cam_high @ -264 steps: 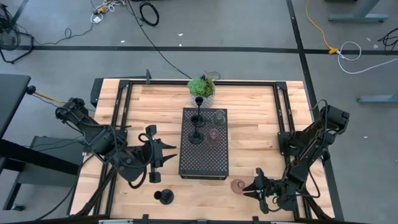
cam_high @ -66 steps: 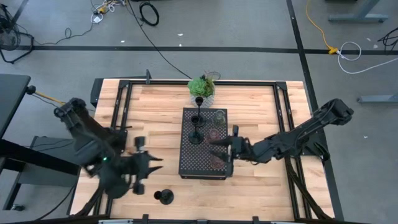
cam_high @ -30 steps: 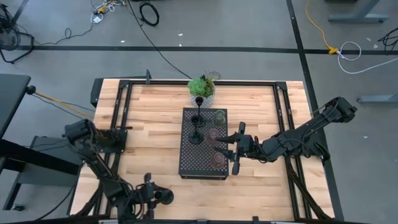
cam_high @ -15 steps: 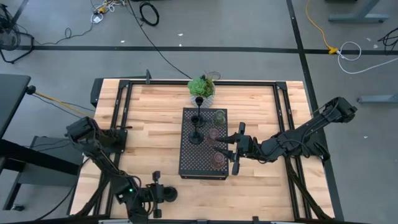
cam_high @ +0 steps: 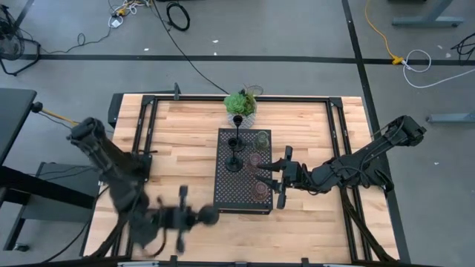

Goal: Pick & Place candle stick holders
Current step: Align the black candle holder with the black candle holders on the shelf

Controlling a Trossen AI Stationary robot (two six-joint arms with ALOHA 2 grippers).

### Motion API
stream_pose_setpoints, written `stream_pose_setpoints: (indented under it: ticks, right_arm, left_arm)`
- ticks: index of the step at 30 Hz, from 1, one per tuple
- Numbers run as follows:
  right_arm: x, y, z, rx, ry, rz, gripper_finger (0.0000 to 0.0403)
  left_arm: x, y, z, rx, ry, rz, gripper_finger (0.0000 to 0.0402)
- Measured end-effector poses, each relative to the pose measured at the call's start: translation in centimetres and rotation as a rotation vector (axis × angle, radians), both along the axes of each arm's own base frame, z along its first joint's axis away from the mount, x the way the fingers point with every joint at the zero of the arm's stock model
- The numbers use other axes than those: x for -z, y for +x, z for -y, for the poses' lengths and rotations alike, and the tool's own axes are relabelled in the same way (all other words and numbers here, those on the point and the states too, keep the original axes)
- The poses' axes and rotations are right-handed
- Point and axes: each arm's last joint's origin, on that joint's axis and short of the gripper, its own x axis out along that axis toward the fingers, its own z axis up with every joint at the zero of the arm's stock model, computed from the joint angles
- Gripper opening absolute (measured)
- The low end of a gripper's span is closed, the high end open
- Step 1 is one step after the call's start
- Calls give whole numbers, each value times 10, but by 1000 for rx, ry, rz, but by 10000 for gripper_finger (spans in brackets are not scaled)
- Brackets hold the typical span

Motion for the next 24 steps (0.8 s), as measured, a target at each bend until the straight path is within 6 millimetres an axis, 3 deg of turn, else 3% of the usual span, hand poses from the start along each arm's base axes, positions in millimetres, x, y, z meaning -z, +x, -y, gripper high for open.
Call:
stream_pose_setpoints:
  ticks: [7,11,15,24]
  right_arm:
    - [-1,0,0,-1,16,15,146]
    - [-1,-1,-2,-6,16,15,146]
    - [-1,-2,-4,-14,16,15,146]
    - [-1,-2,-4,-14,14,13,146]
  left_arm:
    - [5,57,-74,-71,-11,-109,7]
    - [6,74,-99,-52,-62,-130,7]
    - [8,82,-112,-50,-84,-142,7]
    - [30,100,-104,-1,-94,-180,7]
